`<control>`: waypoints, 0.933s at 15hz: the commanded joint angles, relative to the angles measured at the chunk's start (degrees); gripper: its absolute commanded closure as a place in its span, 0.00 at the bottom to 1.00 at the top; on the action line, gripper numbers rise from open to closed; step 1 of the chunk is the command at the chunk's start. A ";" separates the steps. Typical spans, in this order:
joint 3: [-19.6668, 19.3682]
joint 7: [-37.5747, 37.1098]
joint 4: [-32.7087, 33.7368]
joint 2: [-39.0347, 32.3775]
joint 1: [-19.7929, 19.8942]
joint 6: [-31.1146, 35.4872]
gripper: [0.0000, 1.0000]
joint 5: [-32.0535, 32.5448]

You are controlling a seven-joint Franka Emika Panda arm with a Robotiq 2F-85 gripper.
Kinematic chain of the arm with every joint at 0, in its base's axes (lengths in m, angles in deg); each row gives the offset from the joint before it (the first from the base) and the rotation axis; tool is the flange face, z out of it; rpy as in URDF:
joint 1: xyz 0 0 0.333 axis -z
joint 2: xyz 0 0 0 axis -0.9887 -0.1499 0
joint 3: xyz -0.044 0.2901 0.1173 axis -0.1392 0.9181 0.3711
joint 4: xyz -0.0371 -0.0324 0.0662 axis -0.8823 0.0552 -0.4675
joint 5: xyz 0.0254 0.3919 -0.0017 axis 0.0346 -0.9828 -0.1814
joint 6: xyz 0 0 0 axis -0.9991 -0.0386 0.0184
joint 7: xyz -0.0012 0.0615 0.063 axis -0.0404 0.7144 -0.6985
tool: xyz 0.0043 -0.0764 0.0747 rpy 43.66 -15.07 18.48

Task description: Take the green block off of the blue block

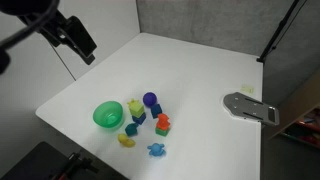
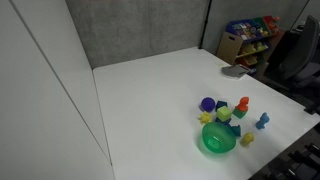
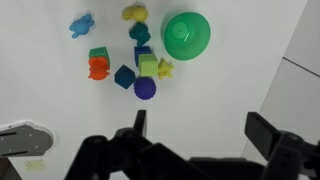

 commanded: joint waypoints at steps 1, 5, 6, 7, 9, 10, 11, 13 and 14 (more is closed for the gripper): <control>0.81 0.66 0.18 -0.17 1.03 -0.28 0.00 -0.76; 0.81 0.66 0.18 -0.17 1.03 -0.28 0.00 -0.76; 0.81 0.66 0.18 -0.17 1.03 -0.28 0.00 -0.76; 1.23 -0.02 0.96 -1.13 0.98 -0.32 0.00 -0.79; 2.78 -1.73 2.83 -3.93 0.99 0.36 0.00 -0.32; 3.44 -2.52 3.99 -5.61 0.94 0.37 0.00 -0.22; 4.18 -3.35 4.82 -6.98 1.03 0.57 0.00 -0.03; 6.07 -5.59 6.52 -10.27 1.52 1.62 0.00 0.73; 7.04 -6.91 7.30 -12.06 1.78 2.37 0.00 1.17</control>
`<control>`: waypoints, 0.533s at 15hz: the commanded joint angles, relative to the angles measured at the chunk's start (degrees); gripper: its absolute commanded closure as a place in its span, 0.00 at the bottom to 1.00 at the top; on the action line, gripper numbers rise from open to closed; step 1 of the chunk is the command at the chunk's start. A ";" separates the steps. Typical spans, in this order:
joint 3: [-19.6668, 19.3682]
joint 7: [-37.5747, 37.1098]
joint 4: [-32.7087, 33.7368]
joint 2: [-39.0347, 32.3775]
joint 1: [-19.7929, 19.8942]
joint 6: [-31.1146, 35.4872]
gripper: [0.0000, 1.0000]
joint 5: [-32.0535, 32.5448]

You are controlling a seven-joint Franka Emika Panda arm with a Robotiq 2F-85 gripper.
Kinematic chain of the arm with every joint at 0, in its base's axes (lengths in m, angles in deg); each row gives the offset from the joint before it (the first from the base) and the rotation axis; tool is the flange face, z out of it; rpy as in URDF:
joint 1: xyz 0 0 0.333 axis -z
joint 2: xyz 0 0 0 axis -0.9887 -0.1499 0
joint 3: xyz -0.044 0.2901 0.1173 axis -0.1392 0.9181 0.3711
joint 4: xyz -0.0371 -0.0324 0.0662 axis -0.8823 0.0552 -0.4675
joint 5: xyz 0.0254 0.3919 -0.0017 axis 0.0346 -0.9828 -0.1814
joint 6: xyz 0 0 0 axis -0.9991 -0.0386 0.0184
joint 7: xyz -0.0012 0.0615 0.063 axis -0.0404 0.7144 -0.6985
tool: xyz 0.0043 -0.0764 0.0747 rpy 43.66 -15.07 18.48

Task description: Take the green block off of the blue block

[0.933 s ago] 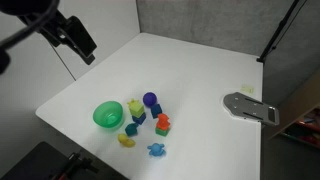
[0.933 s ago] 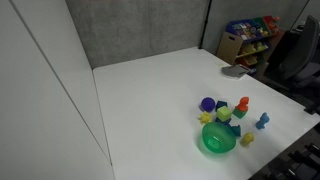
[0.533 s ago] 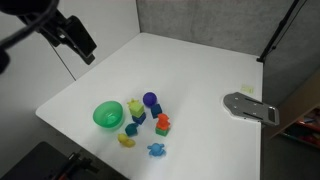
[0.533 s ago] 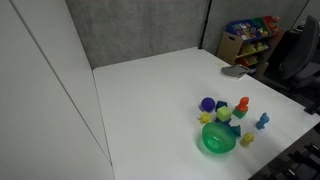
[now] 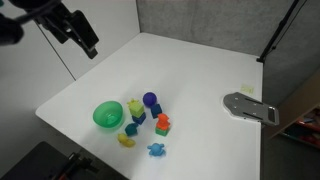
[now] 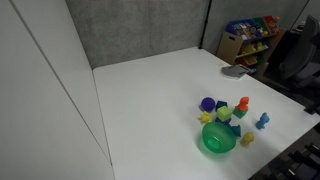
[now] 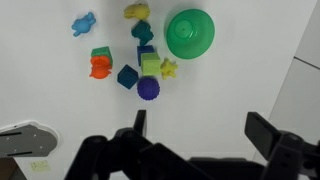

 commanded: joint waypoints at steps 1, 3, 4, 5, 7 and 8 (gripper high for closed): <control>4.05 -4.99 4.86 -8.19 2.09 2.12 0.00 1.71; 5.80 -7.85 6.73 -12.79 2.82 3.07 0.00 2.95; 6.50 -9.23 7.68 -14.98 3.12 3.13 0.00 3.62; 7.09 -10.45 8.43 -17.13 3.37 3.50 0.00 4.43; 7.55 -12.12 9.81 -21.41 3.44 4.01 0.00 5.46; 7.68 -12.71 10.44 -23.55 3.40 4.07 0.00 6.01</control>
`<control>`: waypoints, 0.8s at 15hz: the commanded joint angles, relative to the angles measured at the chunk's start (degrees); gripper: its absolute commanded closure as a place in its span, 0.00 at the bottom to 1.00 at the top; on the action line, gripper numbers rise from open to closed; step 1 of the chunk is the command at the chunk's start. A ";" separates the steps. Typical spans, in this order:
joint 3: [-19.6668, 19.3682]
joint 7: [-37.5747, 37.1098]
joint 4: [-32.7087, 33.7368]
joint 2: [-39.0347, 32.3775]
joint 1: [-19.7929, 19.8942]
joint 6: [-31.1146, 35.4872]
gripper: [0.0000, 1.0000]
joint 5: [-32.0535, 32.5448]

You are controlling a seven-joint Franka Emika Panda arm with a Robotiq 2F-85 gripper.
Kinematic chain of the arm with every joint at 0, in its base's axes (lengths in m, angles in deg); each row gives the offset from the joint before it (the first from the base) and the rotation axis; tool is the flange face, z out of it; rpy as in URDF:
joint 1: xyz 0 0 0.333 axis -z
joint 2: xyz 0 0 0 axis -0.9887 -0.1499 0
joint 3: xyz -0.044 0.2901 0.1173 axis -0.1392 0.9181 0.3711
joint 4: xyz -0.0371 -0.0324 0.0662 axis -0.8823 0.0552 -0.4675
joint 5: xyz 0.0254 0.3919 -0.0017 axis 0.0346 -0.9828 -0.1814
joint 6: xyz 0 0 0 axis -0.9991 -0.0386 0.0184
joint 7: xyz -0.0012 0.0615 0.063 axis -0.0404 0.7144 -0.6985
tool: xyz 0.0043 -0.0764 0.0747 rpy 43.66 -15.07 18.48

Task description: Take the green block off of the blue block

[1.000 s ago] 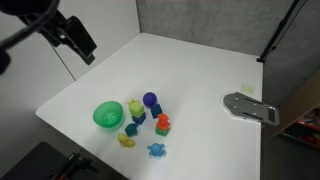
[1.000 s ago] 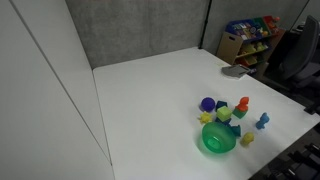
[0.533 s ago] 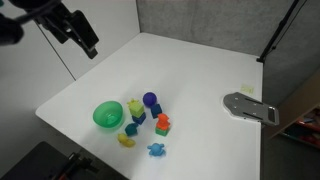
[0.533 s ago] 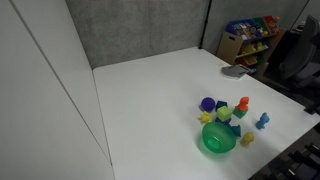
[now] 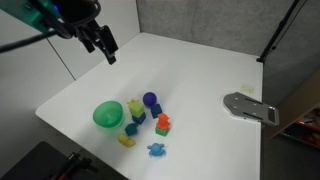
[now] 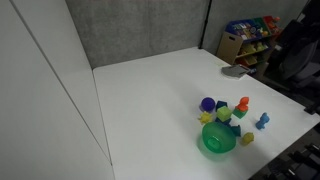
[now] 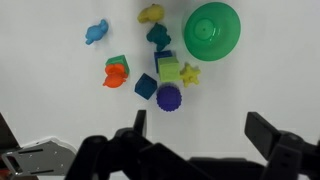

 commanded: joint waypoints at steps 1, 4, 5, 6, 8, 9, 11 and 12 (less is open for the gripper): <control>1.23 -3.51 4.45 -8.51 0.85 -0.25 0.00 2.39; 1.19 -4.79 5.47 -13.76 0.49 0.01 0.00 4.22; 1.10 -4.95 5.79 -15.25 0.33 0.04 0.00 4.72; 1.08 -5.16 5.91 -16.85 0.24 0.49 0.00 5.48; 1.07 -5.68 6.45 -19.99 -0.04 0.97 0.00 6.98; 1.08 -6.08 6.46 -21.51 -0.22 1.59 0.00 7.81; 1.02 -7.58 6.29 -24.48 -0.58 4.15 0.00 9.77; 0.88 -7.95 6.23 -25.83 -0.85 5.64 0.00 10.04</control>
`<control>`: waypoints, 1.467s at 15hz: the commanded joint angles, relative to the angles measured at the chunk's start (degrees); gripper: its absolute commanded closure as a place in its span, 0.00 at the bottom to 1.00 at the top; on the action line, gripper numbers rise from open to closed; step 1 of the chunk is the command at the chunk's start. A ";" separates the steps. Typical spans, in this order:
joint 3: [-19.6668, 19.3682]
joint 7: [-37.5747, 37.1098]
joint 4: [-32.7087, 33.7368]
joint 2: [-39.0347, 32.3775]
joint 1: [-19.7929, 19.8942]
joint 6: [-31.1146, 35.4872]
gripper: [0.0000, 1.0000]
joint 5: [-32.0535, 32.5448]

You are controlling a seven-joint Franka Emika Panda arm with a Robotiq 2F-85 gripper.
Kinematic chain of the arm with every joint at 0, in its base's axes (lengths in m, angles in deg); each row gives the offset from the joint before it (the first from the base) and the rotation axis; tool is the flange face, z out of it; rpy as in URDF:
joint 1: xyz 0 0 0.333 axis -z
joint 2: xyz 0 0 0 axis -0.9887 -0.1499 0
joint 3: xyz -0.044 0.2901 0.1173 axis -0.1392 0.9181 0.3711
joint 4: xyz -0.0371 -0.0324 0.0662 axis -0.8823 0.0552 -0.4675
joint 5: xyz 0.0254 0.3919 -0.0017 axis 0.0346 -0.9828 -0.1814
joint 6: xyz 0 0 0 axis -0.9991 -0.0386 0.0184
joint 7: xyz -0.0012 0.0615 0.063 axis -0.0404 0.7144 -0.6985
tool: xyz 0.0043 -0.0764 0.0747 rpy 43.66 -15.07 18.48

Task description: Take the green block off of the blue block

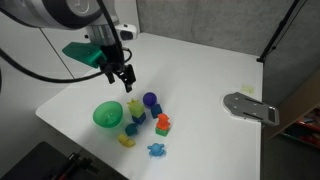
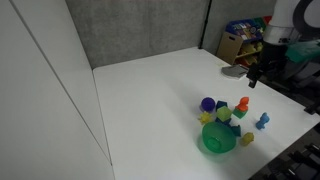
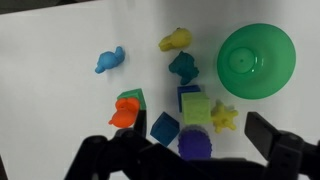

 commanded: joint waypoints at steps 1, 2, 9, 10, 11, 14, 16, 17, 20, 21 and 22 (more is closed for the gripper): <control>-0.07 -2.23 1.50 -5.51 -0.89 4.23 0.00 1.68; -0.15 -1.83 1.24 -6.55 -1.16 6.25 0.00 1.05; -0.10 0.26 1.87 -14.46 -2.70 17.37 0.00 -3.23; -0.11 0.07 2.29 -15.94 -3.00 18.57 0.00 -3.36; -0.12 0.21 2.67 -17.32 -3.25 19.66 0.00 -3.65; -0.87 -0.41 4.66 -22.03 -3.96 22.17 0.00 -2.91; -1.39 -0.51 6.59 -25.51 -4.21 23.07 0.00 -2.80; -1.73 -0.61 7.63 -27.17 -4.41 23.37 0.00 -2.68; -2.88 -1.05 11.21 -31.92 -5.02 23.89 0.00 -2.58; -2.98 -0.79 12.40 -33.33 -5.04 23.60 0.00 -2.90; -3.42 -1.02 13.59 -34.79 -5.44 23.51 0.00 -2.73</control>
